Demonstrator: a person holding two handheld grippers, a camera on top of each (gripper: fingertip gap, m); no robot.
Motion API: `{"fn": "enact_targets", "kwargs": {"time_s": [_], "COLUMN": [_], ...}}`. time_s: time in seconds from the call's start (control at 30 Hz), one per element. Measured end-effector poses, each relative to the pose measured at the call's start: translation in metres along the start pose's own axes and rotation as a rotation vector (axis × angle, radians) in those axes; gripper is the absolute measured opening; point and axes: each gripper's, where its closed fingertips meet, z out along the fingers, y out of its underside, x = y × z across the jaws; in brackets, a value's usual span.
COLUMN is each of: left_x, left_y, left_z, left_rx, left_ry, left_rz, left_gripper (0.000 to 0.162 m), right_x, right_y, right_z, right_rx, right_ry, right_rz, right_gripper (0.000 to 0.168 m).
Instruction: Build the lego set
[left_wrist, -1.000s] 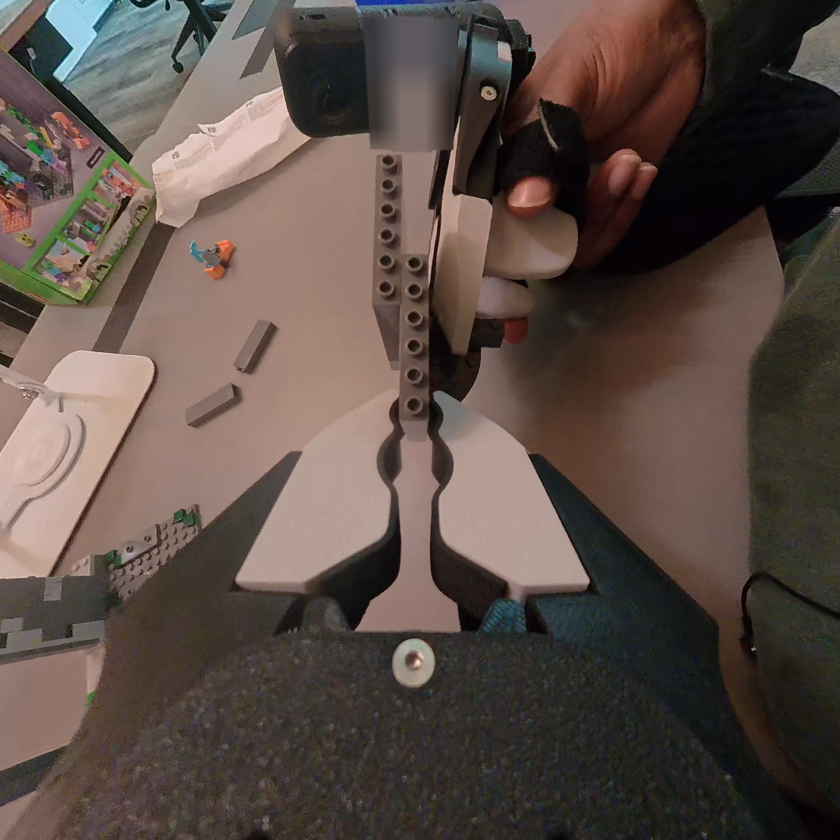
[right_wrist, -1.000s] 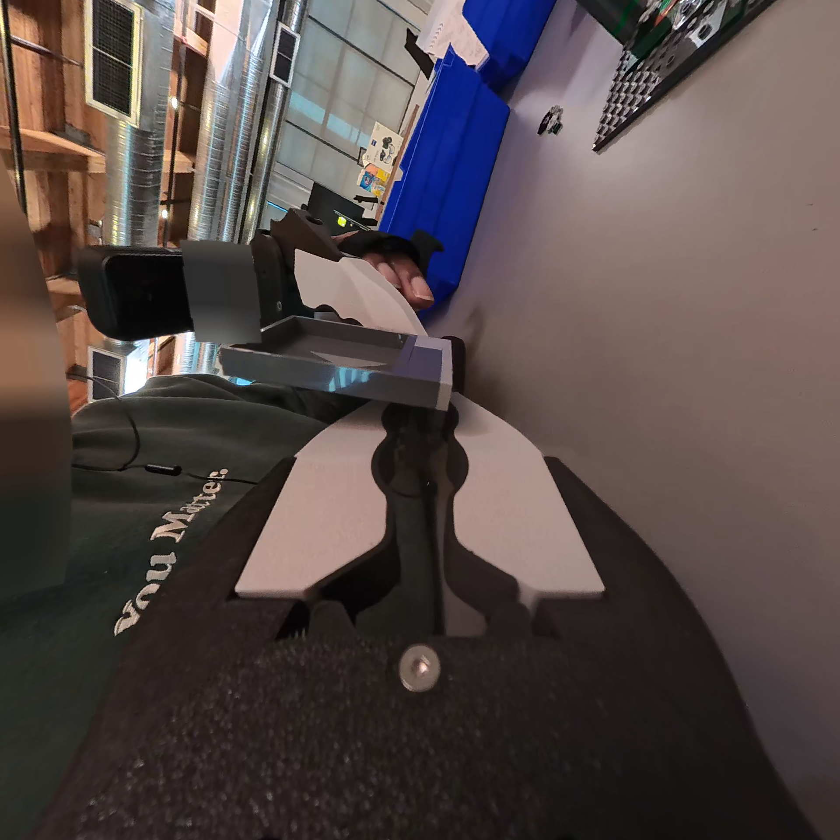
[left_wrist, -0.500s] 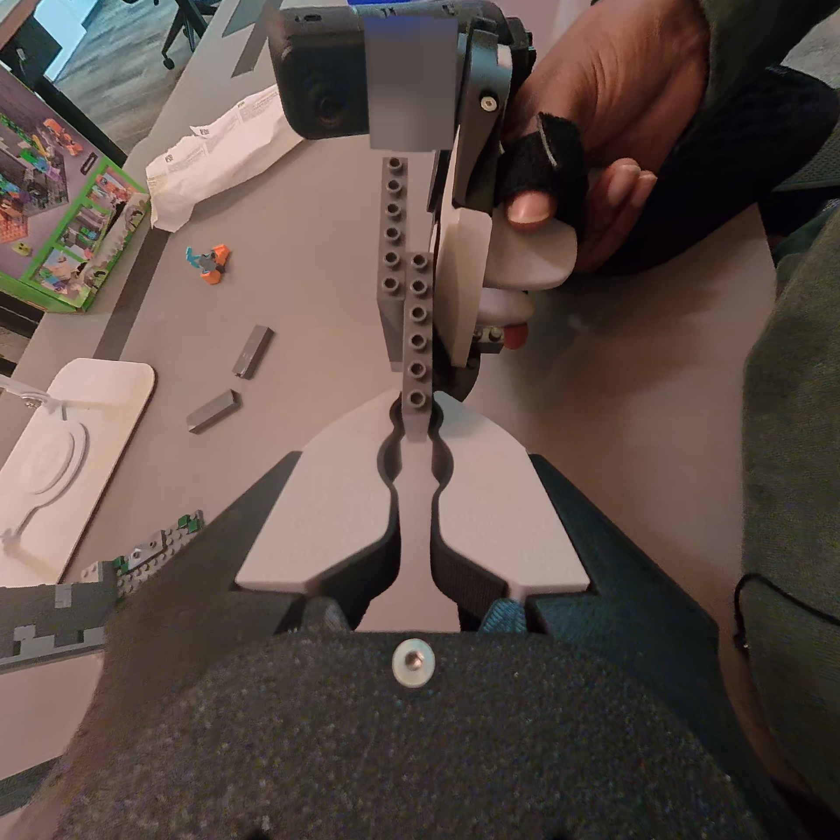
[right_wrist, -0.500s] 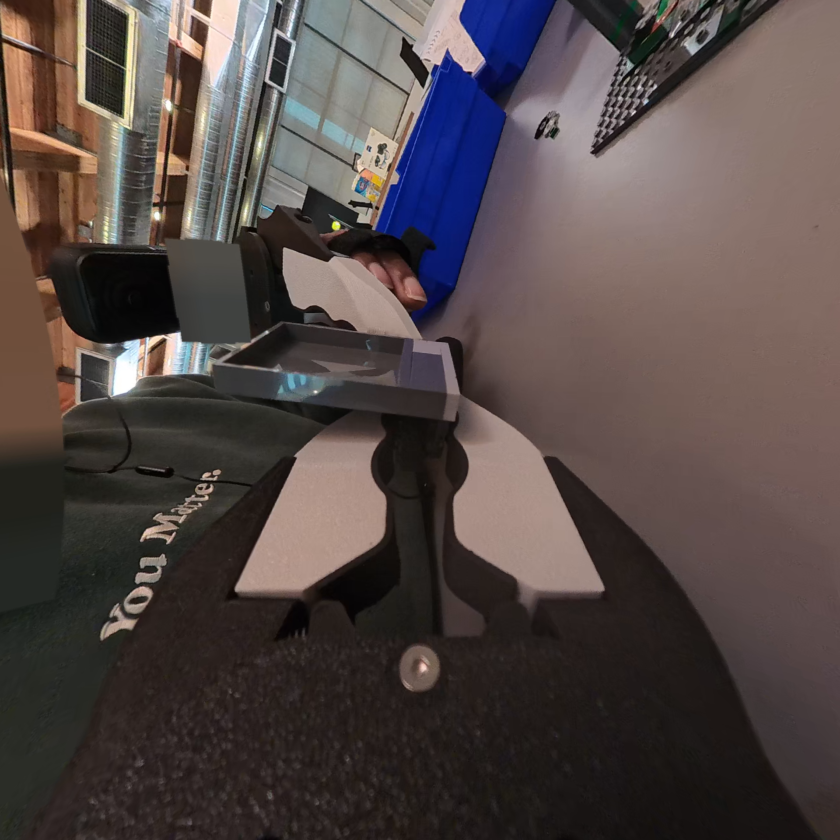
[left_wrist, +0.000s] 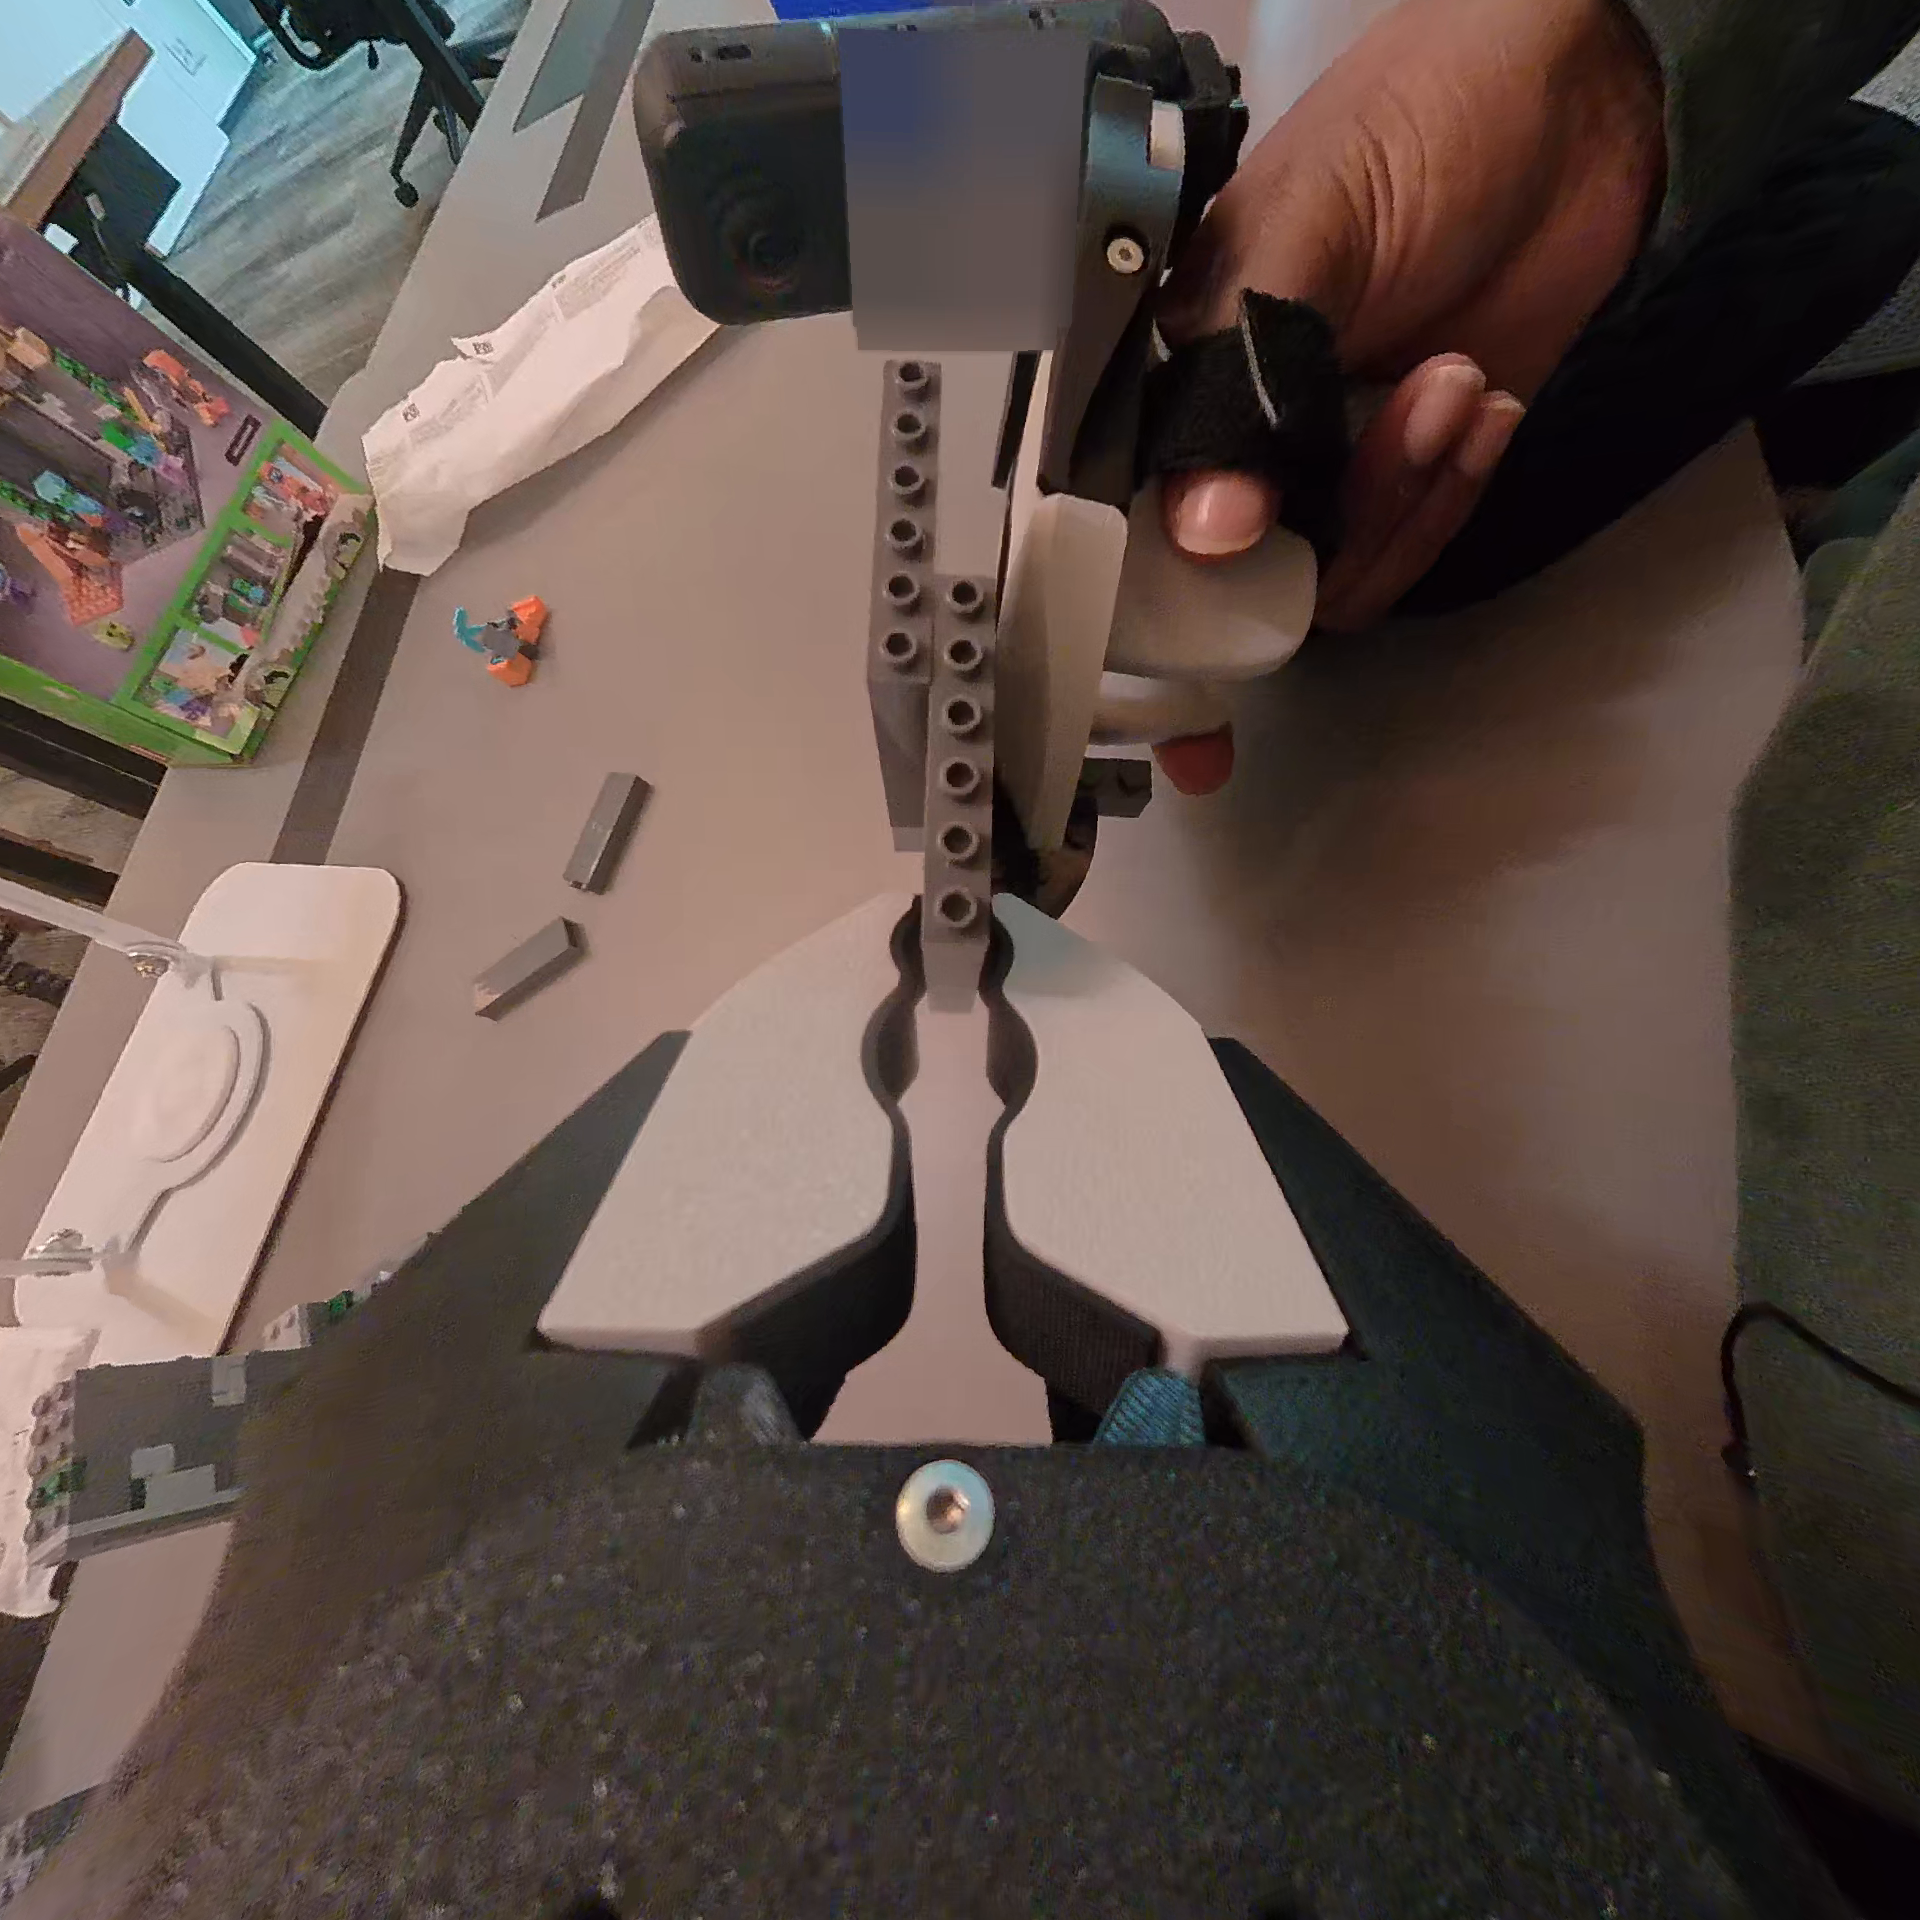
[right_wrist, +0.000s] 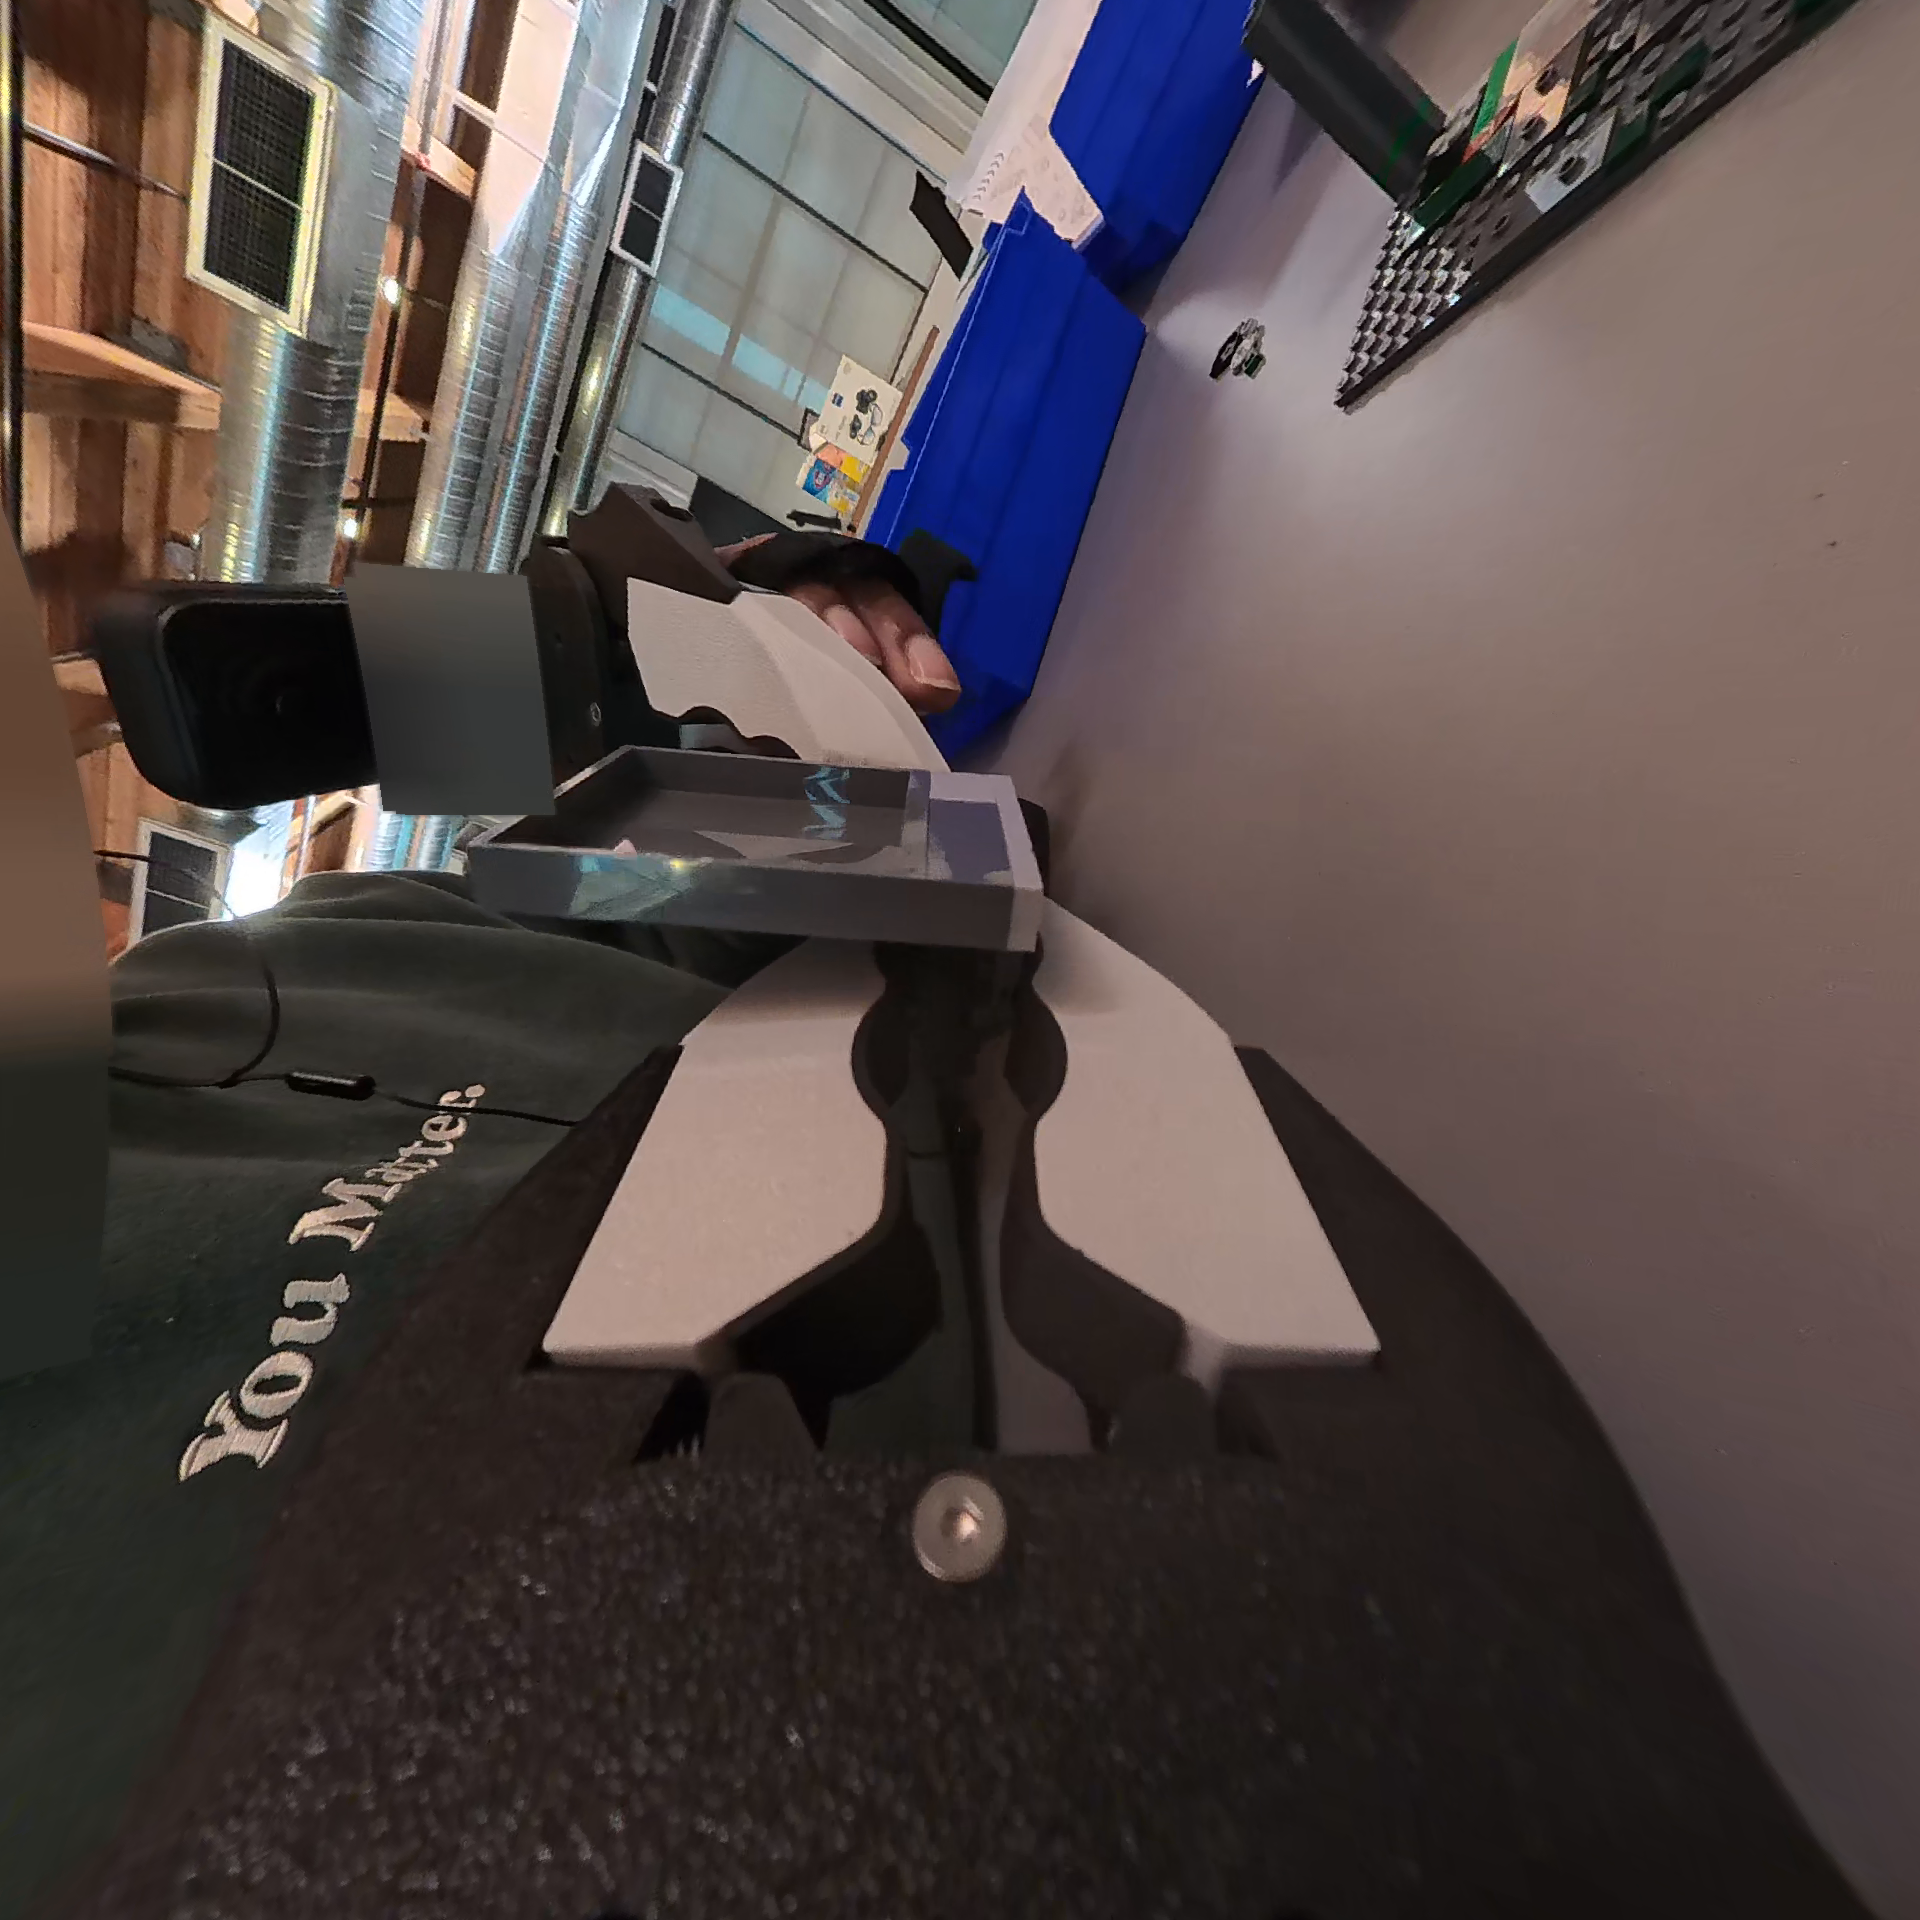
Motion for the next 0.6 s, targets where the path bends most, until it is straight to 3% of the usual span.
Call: {"fn": "enact_targets", "kwargs": {"time_s": [0.17, 0.27, 0.47, 0.6], "left_x": [-0.001, -0.003, -0.002, -0.003], "left_y": [0.002, 0.005, 0.005, 0.006], "left_z": [0.0, -0.001, -0.001, 0.0], "left_rx": [0.008, 0.003, 0.03, 0.02], "left_ry": [-0.004, -0.011, 0.021, 0.024], "left_rz": [0.017, 0.015, -0.063, -0.07], "left_gripper": [0.008, 0.008, 0.008, 0.008], "right_x": [-0.002, -0.005, -0.002, 0.002], "right_y": [-0.002, -0.001, 0.01, 0.01], "right_z": [0.001, -0.001, 0.001, 0.002], "right_rx": [0.015, 0.005, -0.026, -0.023], "right_ry": [-0.044, -0.074, -0.05, -0.027], "right_rz": [0.053, 0.065, 0.032, 0.026], "right_gripper": [0.017, 0.032, 0.017, 0.015]}}
